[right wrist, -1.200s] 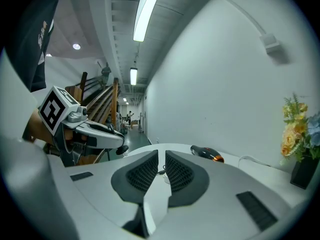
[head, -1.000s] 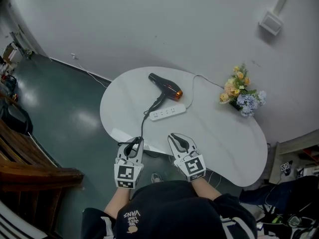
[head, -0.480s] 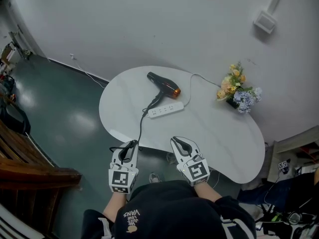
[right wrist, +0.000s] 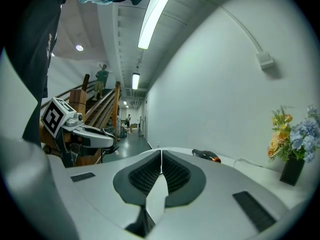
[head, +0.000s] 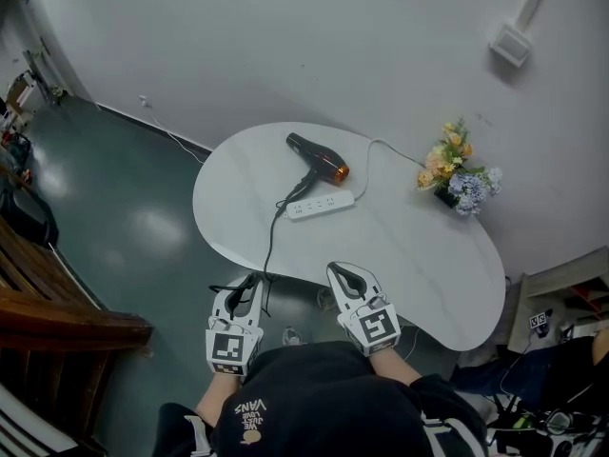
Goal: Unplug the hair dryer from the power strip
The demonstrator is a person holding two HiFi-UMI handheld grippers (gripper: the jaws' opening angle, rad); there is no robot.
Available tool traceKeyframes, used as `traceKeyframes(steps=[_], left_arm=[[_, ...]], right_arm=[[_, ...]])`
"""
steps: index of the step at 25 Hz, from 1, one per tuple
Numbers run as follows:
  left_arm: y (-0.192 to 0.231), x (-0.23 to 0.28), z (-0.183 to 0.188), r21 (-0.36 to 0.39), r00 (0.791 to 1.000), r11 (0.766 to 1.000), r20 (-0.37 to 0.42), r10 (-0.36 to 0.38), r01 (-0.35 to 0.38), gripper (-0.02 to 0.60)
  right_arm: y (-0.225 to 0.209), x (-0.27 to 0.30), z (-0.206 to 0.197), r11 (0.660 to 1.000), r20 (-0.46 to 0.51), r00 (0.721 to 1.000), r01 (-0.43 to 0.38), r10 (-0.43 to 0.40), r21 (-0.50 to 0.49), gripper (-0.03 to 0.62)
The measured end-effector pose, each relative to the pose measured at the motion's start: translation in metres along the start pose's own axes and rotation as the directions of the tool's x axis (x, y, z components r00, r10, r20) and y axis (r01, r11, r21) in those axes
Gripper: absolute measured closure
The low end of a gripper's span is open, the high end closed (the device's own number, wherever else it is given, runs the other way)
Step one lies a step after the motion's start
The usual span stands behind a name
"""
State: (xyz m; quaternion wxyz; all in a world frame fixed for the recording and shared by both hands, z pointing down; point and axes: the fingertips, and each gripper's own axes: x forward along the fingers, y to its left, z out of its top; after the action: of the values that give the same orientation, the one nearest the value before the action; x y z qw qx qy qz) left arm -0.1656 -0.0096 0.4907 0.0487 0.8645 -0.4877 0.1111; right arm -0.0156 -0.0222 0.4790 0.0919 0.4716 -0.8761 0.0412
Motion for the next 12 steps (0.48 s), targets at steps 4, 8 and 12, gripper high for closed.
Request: traceKeyframes(steps=[4,8,12], left_arm=[[-0.0014,-0.0043,0.0025,0.007,1.0,1.0,0.01,0.004,-0.004,0.503],[-0.0041,-0.0084,0.0036,0.015,1.0,1.0,0.015,-0.001,0.001,0.505],[-0.0043,-0.0091,0.004,0.02,1.0,1.0,0.018,-0.002,0.002,0.505]], right_arm=[[0.0044,0.0006,-0.0024,1.0,0.003,1.0,-0.015,0.015,0.01,0.549],[0.0086,-0.0003,-0.0044,0.999,-0.002,1.0,-0.022,0.022,0.024,0.551],[0.009,0.0004,-0.0042,0.999,0.012,1.0,-0.028,0.028,0.035,0.551]])
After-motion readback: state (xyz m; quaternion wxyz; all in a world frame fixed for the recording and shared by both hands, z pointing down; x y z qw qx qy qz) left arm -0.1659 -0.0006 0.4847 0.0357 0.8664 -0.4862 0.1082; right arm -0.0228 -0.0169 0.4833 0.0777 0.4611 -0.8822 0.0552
